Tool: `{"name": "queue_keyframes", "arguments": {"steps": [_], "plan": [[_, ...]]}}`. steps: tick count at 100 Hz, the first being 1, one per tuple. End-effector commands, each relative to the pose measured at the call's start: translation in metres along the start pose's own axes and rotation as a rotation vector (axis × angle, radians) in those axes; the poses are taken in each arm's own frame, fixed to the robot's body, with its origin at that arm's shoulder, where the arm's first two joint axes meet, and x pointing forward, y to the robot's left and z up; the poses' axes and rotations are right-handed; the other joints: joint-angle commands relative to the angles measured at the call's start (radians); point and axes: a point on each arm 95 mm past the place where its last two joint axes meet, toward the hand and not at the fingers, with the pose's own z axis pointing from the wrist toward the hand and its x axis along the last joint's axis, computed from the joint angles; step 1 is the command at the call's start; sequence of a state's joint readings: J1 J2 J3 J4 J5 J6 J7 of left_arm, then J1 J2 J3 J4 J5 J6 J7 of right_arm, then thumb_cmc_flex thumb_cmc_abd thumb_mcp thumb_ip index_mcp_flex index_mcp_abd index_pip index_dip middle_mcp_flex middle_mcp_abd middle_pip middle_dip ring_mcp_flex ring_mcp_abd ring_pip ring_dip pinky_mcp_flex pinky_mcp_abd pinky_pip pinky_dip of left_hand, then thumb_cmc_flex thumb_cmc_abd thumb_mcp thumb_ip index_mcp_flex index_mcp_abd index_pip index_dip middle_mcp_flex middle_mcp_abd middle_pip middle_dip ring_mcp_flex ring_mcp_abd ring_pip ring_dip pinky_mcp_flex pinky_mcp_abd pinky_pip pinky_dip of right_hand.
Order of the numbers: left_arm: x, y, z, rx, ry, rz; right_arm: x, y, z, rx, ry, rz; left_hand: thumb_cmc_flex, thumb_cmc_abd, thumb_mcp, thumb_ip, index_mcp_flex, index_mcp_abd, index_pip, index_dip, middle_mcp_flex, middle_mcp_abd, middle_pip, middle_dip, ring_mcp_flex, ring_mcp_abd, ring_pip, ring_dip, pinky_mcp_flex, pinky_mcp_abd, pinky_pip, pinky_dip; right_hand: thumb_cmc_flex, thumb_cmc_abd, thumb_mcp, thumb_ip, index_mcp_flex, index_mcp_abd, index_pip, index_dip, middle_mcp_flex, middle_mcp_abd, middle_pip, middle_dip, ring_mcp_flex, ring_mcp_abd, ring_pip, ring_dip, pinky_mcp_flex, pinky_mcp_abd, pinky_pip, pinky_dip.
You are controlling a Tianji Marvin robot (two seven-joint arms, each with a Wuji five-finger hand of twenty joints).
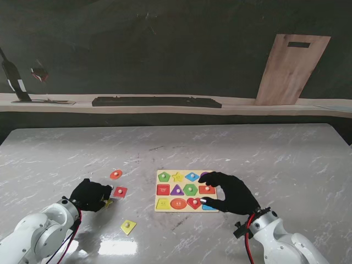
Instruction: Fit puzzle pieces into a puzzle board
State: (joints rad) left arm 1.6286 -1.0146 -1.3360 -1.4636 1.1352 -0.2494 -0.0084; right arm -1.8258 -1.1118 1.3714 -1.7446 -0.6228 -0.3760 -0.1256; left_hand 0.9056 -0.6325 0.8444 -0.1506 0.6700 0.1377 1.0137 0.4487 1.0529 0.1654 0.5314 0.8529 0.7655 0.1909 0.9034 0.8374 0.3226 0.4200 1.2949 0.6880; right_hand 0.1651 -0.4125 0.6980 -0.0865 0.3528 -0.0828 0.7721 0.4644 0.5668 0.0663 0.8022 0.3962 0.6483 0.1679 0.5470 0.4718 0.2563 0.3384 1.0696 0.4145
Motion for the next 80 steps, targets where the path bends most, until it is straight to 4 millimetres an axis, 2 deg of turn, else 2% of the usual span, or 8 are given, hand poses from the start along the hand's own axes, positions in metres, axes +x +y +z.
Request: {"name": "queue_keyframes", "arguments": {"steps": [1, 22, 40, 80], "plan": [[0.004, -0.007, 0.001, 0.017, -0.003, -0.011, 0.003, -0.001, -0.001, 0.003, 0.003, 0.005, 0.003, -0.013, 0.066, 0.005, 0.042, -0.007, 0.053, 0.037, 0.021, 0.05, 0.031, 0.02, 0.035, 0.019, 0.04, 0.02, 0.002, -0.013, 0.046, 0.027, 0.0, 0.016, -0.017, 0.036, -0.002, -0.013, 0.009, -0.013, -0.011, 0.003, 0.015, 0.01, -0.004, -0.028, 0.013, 0.013, -0.013, -0.014, 0.004, 0.017], [0.01, -0.022, 0.005, 0.049, -0.018, -0.018, 0.003, 0.0, -0.001, -0.005, 0.007, 0.021, -0.025, -0.033, 0.125, 0.018, 0.047, 0.009, 0.064, 0.058, 0.029, 0.064, 0.073, 0.02, 0.055, 0.03, 0.076, 0.019, 0.024, 0.004, 0.07, 0.046, 0.002, 0.018, -0.019, 0.036, -0.001, -0.013, 0.008, -0.014, -0.009, 0.002, 0.015, 0.01, -0.004, -0.028, 0.014, 0.013, -0.013, -0.014, 0.005, 0.017], [0.02, -0.039, 0.017, 0.076, -0.015, -0.056, 0.004, 0.001, -0.001, -0.009, 0.015, 0.039, -0.037, -0.043, 0.16, 0.027, 0.049, 0.02, 0.069, 0.067, 0.03, 0.075, 0.093, 0.02, 0.059, 0.042, 0.093, 0.017, 0.032, 0.016, 0.074, 0.052, 0.004, 0.02, -0.021, 0.036, 0.0, -0.011, 0.009, -0.013, -0.01, 0.002, 0.015, 0.01, -0.004, -0.027, 0.014, 0.013, -0.012, -0.014, 0.005, 0.017], [0.052, -0.078, 0.073, 0.111, 0.061, -0.073, 0.003, 0.004, -0.005, -0.026, 0.03, 0.063, -0.034, -0.04, 0.154, 0.022, 0.046, 0.033, 0.065, 0.072, 0.024, 0.082, 0.115, 0.021, 0.058, 0.046, 0.113, 0.014, 0.04, 0.03, 0.075, 0.058, 0.009, 0.025, -0.026, 0.037, 0.001, -0.011, 0.008, -0.014, -0.009, 0.004, 0.014, 0.009, -0.003, -0.027, 0.015, 0.013, -0.015, -0.014, 0.005, 0.017]]}}
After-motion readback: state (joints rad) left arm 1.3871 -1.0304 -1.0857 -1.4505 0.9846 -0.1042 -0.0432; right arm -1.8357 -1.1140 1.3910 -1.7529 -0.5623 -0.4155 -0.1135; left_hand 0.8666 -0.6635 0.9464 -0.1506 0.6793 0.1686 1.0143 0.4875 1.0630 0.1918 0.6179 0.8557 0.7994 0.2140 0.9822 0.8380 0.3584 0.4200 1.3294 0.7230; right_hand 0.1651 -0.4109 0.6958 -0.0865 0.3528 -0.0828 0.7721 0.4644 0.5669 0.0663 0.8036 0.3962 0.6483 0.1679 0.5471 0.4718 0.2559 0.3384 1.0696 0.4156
